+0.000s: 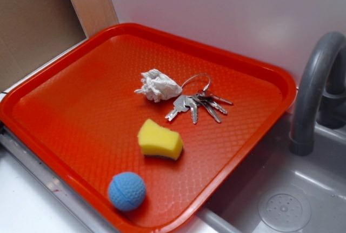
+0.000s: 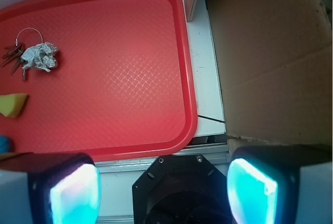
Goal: Grab the green sponge.
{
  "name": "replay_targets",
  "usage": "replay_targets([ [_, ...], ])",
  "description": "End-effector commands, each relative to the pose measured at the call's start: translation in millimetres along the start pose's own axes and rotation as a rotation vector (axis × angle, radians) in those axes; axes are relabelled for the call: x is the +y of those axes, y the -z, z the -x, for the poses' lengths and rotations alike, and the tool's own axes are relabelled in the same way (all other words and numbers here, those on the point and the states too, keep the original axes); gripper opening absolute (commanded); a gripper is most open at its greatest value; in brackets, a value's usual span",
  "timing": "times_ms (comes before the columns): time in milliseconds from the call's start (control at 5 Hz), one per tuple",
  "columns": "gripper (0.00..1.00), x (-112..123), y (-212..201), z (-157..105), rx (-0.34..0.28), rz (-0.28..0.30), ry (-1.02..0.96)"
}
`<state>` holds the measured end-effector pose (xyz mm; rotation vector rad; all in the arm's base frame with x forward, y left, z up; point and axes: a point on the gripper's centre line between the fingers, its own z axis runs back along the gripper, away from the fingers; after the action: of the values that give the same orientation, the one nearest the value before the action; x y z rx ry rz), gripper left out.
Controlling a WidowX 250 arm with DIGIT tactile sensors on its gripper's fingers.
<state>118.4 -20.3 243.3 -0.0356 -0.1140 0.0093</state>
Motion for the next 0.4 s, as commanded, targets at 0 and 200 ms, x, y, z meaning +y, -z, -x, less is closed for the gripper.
replay_targets([
  [0,1.00,0.0,0.0,0.0,0.000,0.000,0.000],
  [200,1.00,-35.0,11.5,-14.7,-0.031,0.013,0.197],
])
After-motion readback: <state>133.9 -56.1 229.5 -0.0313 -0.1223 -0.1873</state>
